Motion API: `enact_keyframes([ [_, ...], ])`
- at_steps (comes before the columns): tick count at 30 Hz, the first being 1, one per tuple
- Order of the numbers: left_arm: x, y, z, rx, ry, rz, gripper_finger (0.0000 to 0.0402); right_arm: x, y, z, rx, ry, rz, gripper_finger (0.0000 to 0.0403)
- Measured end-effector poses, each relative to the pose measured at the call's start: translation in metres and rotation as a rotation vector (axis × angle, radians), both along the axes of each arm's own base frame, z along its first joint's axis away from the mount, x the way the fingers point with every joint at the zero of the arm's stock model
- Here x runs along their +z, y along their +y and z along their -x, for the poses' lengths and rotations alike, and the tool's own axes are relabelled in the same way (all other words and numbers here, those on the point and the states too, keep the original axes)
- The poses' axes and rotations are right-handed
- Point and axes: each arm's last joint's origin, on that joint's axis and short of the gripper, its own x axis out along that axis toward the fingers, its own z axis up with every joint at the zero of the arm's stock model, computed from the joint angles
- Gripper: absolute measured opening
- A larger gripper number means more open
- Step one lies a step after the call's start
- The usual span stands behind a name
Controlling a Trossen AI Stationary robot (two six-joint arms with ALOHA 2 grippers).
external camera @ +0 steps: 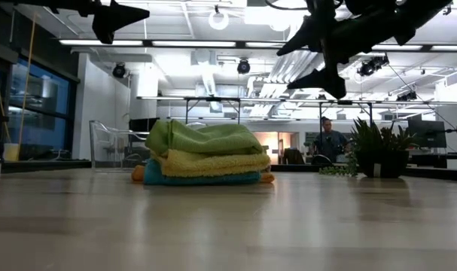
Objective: Fold microfiber towels
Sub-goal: Put the stacked colored towels in the transparent bin
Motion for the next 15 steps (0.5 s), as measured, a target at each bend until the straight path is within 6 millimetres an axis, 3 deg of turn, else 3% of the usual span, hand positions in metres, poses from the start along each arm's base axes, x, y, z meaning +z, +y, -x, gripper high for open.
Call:
enact_keyframes([
  [15,0.000,0.000,0.000,0.001,-0.003,0.012,0.0282,0.014,-0.011,-0.002,-0.259,-0.047,0.022,0.0305],
])
